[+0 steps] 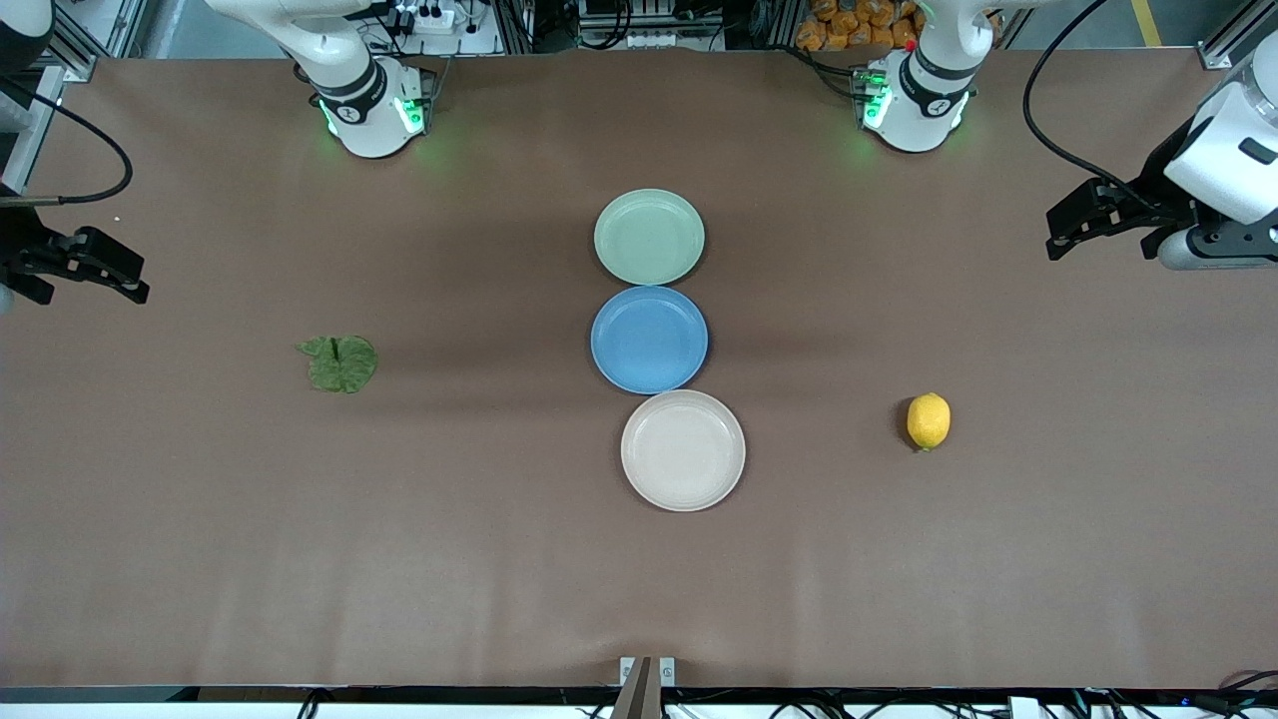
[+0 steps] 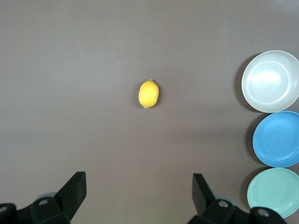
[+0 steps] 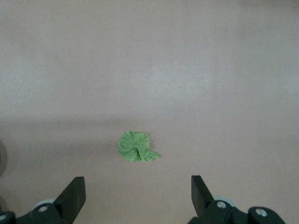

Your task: Pick lemon and lettuce from plates

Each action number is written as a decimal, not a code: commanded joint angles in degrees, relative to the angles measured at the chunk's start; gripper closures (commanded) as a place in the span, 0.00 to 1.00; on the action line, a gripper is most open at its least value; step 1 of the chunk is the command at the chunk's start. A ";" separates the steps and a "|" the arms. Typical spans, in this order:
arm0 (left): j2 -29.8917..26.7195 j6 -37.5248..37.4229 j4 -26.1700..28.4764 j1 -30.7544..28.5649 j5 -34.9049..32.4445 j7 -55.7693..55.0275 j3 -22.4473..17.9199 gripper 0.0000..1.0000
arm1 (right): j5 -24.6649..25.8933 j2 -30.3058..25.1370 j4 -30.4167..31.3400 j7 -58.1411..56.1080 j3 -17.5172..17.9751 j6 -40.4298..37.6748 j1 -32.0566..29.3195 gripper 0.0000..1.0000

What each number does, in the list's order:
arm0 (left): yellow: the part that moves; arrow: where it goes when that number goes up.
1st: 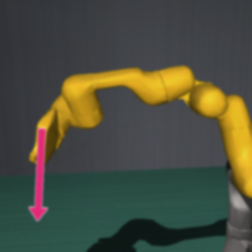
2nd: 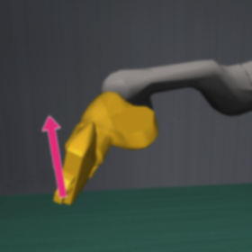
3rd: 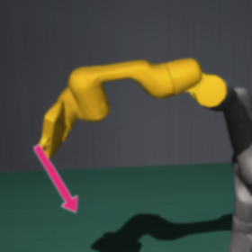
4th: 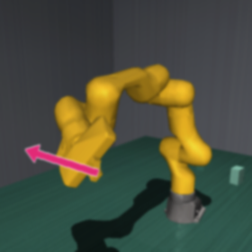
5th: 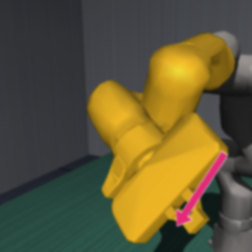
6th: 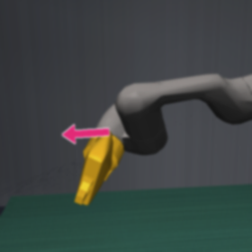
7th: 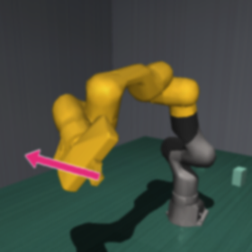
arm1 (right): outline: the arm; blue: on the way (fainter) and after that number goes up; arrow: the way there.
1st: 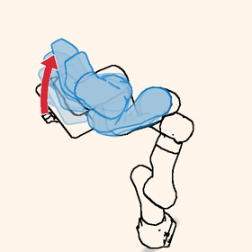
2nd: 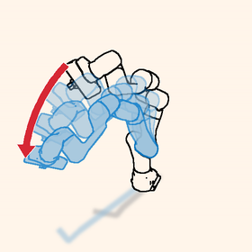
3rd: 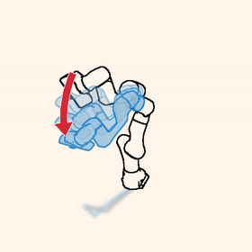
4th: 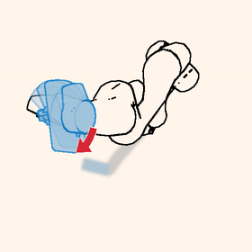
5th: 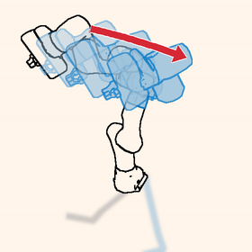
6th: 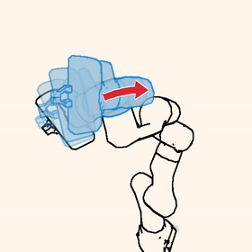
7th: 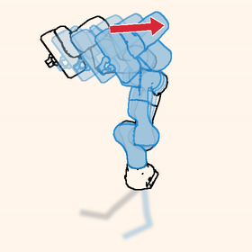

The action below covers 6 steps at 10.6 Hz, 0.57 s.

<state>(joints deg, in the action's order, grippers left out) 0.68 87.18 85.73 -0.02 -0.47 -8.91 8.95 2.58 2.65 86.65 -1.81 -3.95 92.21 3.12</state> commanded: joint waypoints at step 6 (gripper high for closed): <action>-1.12 0.45 0.75 0.55 -0.06 1.26 -0.60 0.00 | -1.26 -1.15 0.45 -0.57 0.08 -0.19 -0.40 0.00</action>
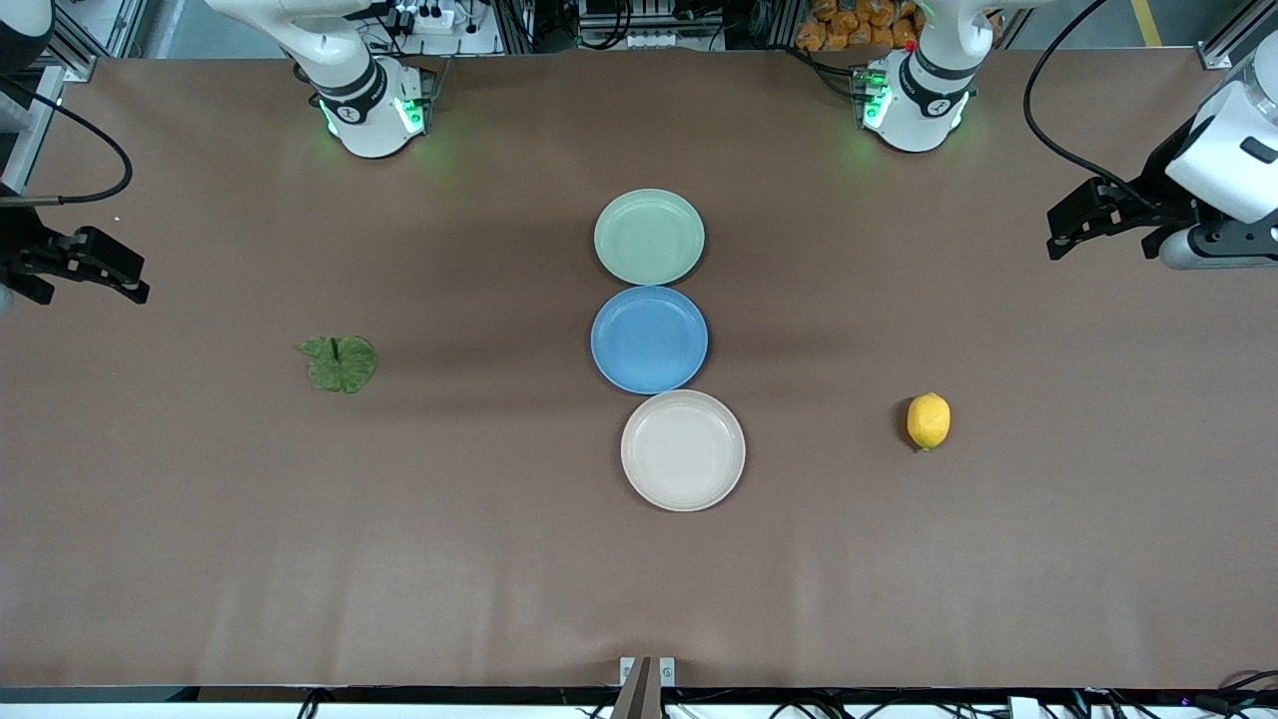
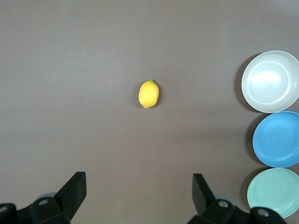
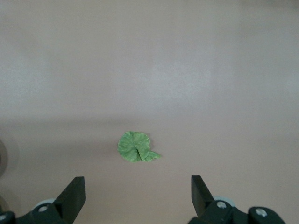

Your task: Pick lemon and lettuce from plates

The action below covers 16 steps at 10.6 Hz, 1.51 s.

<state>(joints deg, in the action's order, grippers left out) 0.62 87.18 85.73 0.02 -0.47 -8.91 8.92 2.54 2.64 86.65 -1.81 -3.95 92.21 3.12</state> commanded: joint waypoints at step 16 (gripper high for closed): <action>2.27 4.65 1.37 2.09 -1.29 1.26 -0.22 0.00 | -1.23 -1.15 0.45 -0.57 0.08 -0.10 -0.40 0.00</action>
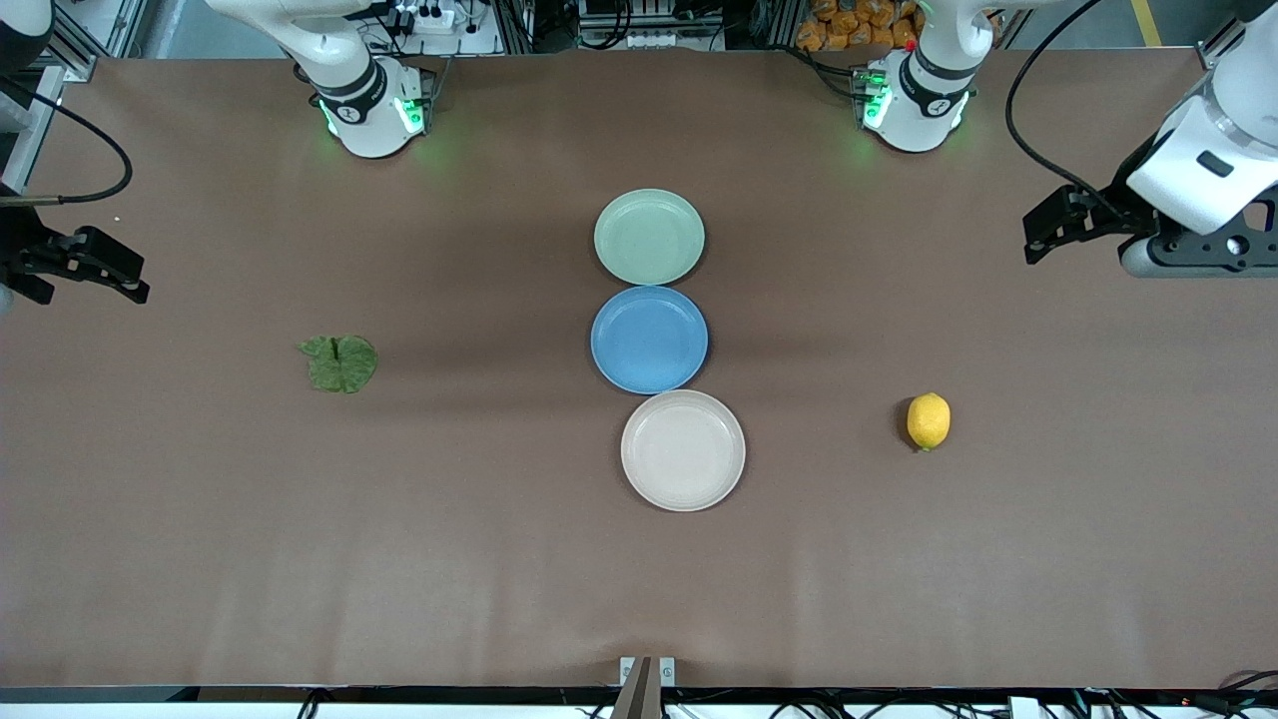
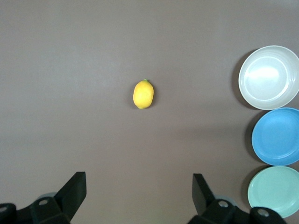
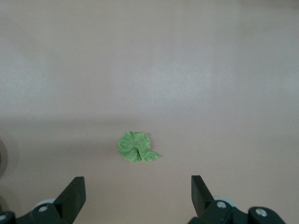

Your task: Pick lemon and lettuce from plates

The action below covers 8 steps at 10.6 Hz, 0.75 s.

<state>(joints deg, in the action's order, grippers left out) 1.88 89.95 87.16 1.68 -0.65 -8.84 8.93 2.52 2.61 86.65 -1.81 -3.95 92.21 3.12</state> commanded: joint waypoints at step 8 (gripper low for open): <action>5.86 7.34 -0.59 1.13 -1.19 0.75 -0.22 0.00 | -1.20 -1.12 0.45 -0.57 0.08 -0.10 -0.40 0.00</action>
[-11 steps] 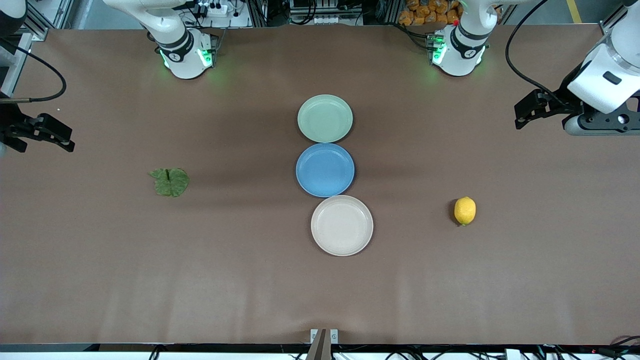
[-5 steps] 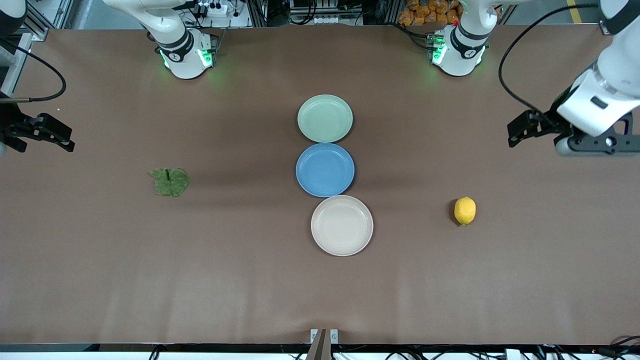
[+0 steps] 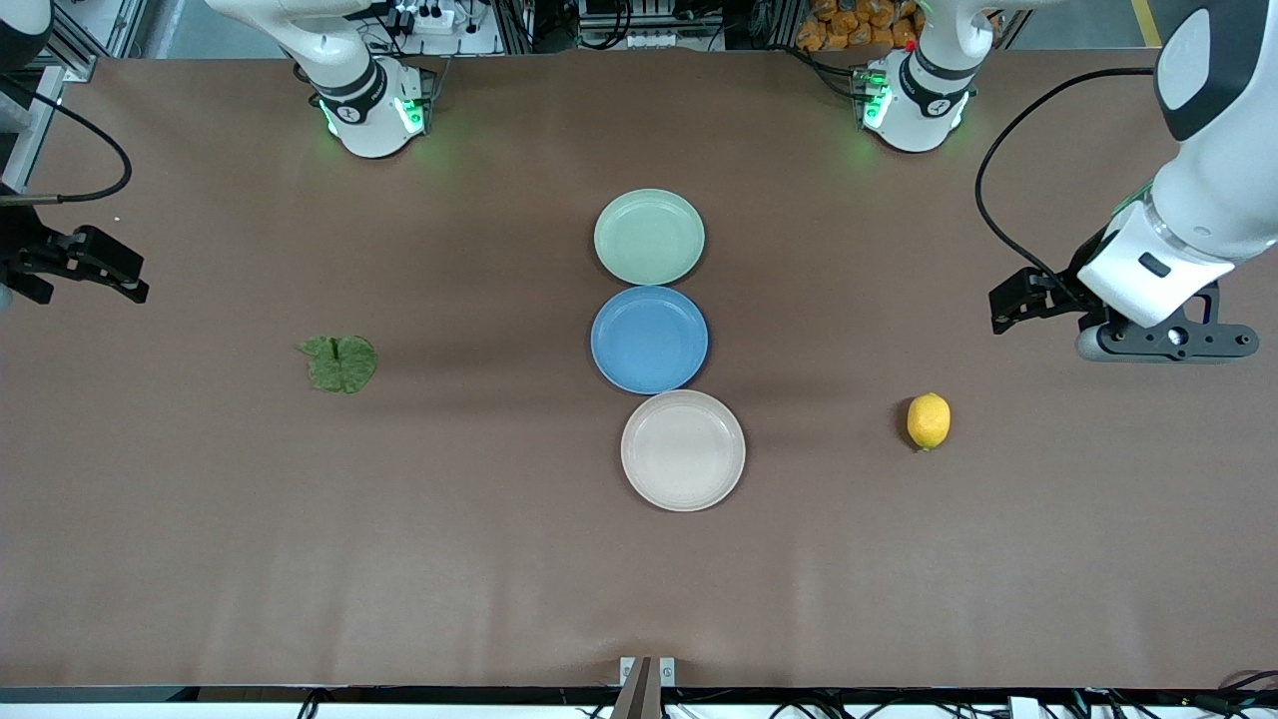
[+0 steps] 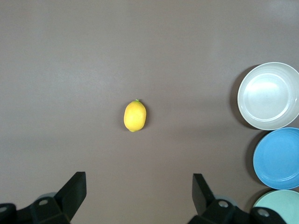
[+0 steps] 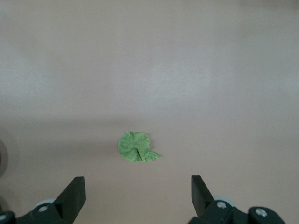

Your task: Pick lemon and lettuce from plates

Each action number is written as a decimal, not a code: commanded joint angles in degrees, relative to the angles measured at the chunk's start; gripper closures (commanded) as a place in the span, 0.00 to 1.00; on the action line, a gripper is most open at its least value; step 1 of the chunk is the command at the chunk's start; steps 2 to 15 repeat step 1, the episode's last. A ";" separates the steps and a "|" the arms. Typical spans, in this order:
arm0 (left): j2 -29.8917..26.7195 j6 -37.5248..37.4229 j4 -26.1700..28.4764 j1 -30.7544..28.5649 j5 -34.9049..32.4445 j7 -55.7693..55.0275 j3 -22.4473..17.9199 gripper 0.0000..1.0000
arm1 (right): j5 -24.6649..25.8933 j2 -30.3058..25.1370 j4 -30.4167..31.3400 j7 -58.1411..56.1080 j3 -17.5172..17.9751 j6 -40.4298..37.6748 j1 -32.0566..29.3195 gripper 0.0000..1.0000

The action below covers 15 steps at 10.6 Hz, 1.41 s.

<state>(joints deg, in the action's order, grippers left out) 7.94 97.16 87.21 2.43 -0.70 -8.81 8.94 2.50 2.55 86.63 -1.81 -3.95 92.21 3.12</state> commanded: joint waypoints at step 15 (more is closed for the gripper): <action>-0.46 0.14 -0.64 0.38 -1.15 0.46 -0.24 0.00 | -1.18 -1.06 0.47 -0.57 0.08 -0.11 -0.40 0.00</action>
